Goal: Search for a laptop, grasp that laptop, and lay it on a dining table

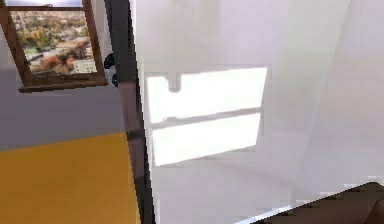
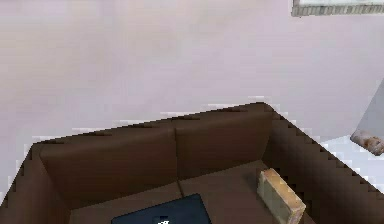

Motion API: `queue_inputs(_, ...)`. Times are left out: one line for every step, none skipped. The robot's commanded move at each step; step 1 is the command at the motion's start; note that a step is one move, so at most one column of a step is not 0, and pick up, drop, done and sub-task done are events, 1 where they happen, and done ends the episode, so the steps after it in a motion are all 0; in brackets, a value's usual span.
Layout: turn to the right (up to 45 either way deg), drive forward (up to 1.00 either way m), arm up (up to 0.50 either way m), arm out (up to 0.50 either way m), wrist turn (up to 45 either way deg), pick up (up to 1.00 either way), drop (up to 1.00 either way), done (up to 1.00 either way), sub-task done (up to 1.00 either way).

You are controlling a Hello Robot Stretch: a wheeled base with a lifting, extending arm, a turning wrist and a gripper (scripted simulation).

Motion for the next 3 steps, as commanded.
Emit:
queue_inputs(0.0, 0.0, 0.5, 0.0, 0.0, 0.0, 0.0, 0.0, 0.0)
queue_inputs(0.0, 0.0, 0.02, 0.0, 0.0, 0.0, 0.0, 0.0, 0.0)
queue_inputs(0.0, 0.0, 0.0, 0.16, 0.0, 0.0, 0.0, 0.0, 0.0)
